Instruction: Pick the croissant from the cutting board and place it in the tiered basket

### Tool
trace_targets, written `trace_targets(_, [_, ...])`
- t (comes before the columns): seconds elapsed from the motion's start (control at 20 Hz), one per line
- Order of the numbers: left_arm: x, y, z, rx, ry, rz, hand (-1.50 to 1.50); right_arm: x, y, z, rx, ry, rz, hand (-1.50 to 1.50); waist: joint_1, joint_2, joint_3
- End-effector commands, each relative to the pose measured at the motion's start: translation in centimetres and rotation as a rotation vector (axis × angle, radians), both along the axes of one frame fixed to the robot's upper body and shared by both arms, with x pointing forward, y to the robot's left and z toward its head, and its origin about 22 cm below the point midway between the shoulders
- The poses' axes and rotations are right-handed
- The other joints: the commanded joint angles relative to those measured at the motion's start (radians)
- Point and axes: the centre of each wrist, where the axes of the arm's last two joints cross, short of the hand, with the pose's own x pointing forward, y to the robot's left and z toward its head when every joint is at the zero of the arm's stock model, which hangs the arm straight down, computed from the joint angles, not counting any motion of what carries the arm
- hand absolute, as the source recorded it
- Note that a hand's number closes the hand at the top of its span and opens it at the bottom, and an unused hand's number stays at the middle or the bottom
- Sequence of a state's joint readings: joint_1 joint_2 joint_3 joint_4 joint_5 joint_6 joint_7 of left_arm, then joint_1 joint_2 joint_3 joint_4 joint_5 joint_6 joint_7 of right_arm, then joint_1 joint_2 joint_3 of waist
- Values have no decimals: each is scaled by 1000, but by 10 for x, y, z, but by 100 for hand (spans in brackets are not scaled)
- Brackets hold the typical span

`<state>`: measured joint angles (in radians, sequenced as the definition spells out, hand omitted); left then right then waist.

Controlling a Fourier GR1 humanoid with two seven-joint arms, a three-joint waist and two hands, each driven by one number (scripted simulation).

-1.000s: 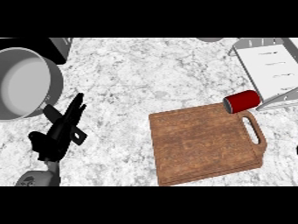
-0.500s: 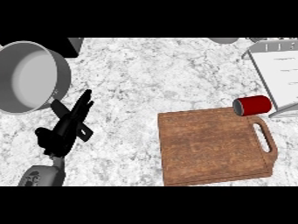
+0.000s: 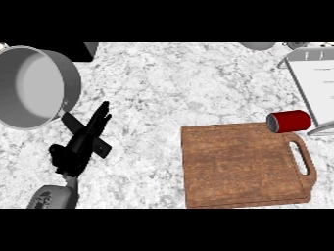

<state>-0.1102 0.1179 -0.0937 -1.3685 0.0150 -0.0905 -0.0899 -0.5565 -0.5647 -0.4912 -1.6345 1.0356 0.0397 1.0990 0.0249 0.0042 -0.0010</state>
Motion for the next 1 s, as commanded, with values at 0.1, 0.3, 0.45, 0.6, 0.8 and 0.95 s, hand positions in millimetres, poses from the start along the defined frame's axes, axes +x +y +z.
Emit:
trace_targets(0.1, [12,-5,20,-4,-6,-6,0,46,-36,17,122,2,-33,150,2,2,1])
trace_targets(0.3, [6,-9,-7,-1,-5,-25,0,73,-54,18,154,39,-9,150,6,6,1])
trace_targets(0.45, [10,-14,8,-1,5,-21,0,92,-58,12,162,64,-10,150,18,9,2])
trace_targets(0.6, [-1,0,-2,-15,5,-19,0,101,-65,-24,179,46,6,150,26,13,3])
trace_targets(0.8, [0,2,4,-3,-13,-31,0,109,-71,-11,204,43,21,150,29,13,3])
trace_targets(0.95, [14,-5,7,-18,-1,-21,0,115,-66,-27,236,-19,43,150,29,19,3])
